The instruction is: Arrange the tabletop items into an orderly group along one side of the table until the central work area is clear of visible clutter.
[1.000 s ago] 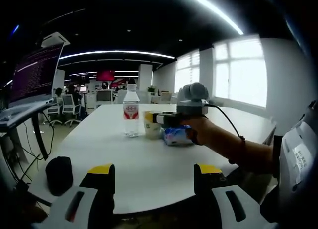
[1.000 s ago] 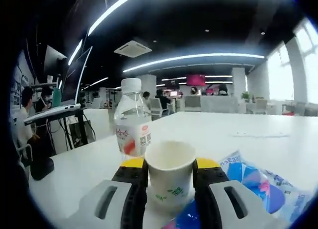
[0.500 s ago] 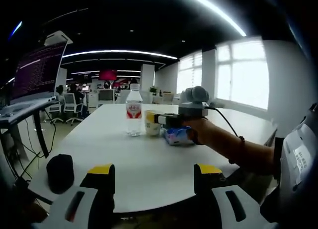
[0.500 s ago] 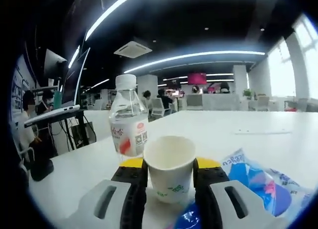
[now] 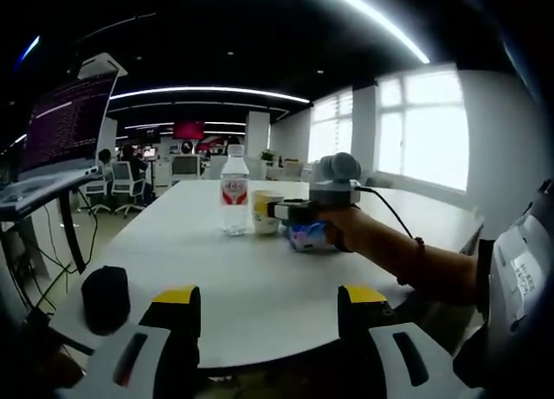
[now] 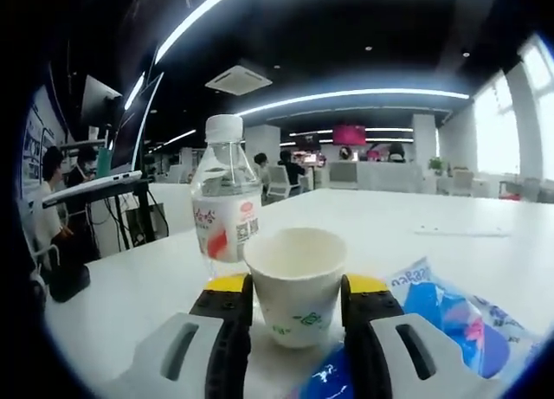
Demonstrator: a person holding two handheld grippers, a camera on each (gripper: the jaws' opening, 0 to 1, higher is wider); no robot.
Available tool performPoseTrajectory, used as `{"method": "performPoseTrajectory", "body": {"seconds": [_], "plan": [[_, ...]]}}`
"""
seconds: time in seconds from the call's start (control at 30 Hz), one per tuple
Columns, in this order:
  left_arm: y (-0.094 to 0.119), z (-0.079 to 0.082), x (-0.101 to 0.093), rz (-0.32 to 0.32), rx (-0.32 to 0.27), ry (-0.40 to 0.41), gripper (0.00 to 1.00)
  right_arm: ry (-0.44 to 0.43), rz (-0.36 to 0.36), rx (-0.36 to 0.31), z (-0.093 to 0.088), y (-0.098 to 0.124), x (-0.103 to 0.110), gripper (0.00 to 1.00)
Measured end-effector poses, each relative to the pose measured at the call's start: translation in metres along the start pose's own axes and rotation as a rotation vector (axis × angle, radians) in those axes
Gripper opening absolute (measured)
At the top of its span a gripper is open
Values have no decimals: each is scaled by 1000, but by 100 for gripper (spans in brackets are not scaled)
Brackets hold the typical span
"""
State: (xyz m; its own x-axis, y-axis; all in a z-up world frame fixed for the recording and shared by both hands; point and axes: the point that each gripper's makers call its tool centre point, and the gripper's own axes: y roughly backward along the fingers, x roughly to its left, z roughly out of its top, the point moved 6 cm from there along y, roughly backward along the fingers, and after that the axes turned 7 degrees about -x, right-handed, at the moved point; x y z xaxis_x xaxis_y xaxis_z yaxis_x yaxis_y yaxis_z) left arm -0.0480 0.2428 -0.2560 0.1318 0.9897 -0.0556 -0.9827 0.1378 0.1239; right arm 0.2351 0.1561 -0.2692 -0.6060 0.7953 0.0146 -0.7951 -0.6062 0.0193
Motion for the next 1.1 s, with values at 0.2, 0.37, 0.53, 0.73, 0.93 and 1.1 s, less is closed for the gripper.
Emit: {"method": "performPoseTrajectory", "body": {"seconds": [0.2, 0.37, 0.53, 0.73, 0.93, 1.1], "plan": [[0, 0, 0, 1, -5, 1, 63, -10, 13, -13, 0, 2, 3, 40], [0, 2, -1, 4, -5, -4, 63, 7, 43, -52, 7, 2, 8, 48], [0, 3, -3, 0, -7, -9, 63, 18, 49, -26, 3, 3, 9, 50], [1, 3, -3, 2, -2, -13, 63, 75, 7, -32, 6, 6, 1, 43], [1, 4, -2, 3, -4, -17, 63, 66, 10, -28, 4, 3, 2, 42], [1, 4, -2, 1, -2, -15, 63, 57, 17, -36, 6, 4, 2, 44]]}}
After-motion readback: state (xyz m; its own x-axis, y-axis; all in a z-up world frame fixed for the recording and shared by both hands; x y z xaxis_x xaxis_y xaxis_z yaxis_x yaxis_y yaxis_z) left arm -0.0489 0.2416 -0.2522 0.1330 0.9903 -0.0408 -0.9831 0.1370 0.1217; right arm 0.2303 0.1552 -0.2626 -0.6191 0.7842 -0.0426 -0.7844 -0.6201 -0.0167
